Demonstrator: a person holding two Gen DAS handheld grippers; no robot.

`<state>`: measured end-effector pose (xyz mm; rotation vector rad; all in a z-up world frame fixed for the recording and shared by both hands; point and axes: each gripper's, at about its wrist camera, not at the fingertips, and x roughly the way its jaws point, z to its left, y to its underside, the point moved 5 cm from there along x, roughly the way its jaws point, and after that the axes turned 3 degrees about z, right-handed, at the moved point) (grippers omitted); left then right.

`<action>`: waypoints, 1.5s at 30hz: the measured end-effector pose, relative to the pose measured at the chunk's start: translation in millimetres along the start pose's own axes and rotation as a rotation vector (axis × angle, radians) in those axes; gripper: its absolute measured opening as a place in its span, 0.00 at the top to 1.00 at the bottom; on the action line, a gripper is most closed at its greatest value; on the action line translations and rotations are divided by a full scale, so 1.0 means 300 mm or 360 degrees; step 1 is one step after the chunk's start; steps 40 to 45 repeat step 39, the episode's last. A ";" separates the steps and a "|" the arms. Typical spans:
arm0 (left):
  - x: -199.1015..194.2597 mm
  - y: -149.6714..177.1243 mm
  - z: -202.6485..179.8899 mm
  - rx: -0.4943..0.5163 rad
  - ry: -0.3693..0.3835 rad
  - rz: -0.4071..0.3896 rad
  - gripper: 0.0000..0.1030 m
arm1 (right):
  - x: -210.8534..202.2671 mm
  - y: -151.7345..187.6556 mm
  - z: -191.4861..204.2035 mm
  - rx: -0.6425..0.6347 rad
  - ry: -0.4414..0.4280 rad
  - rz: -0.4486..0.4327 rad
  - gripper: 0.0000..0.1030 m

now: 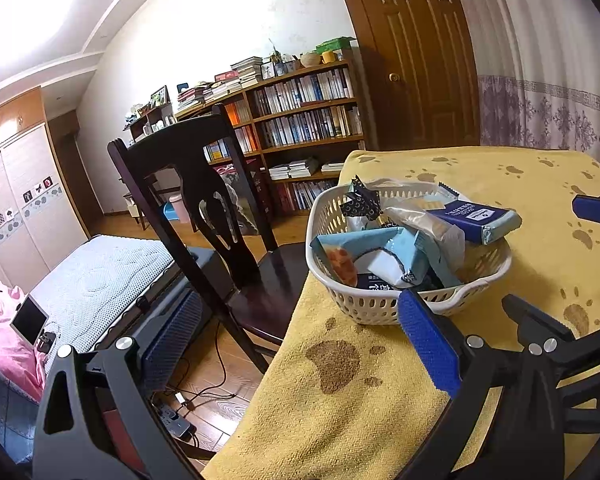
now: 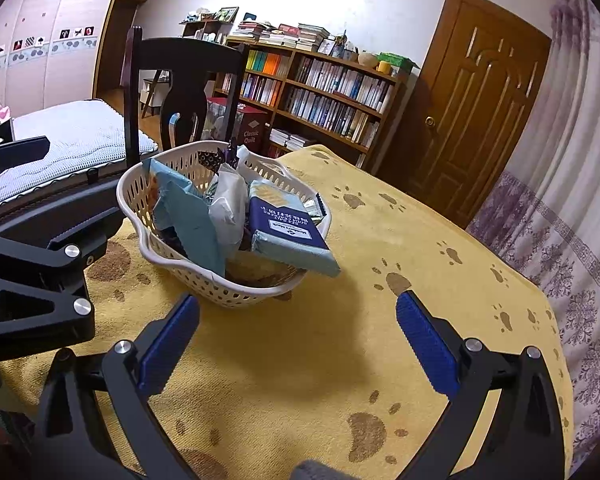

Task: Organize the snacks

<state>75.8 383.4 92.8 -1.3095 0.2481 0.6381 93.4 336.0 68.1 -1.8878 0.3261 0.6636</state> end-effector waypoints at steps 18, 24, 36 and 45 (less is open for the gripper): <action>0.005 0.006 -0.010 0.0017 0.0004 0.0003 0.03 | 0.019 0.009 -0.037 0.0109 -0.0036 0.0046 0.05; 0.007 0.008 -0.012 0.0022 0.0003 0.0007 0.03 | 0.020 0.012 -0.039 0.0112 -0.0045 0.0047 0.05; -0.034 0.007 -0.080 0.0080 0.0082 0.0003 0.03 | 0.016 0.057 -0.128 0.0183 -0.0029 0.0100 0.05; -0.064 0.018 -0.152 0.0111 0.0191 0.0024 0.03 | 0.018 0.125 -0.213 0.0232 0.0015 0.0152 0.05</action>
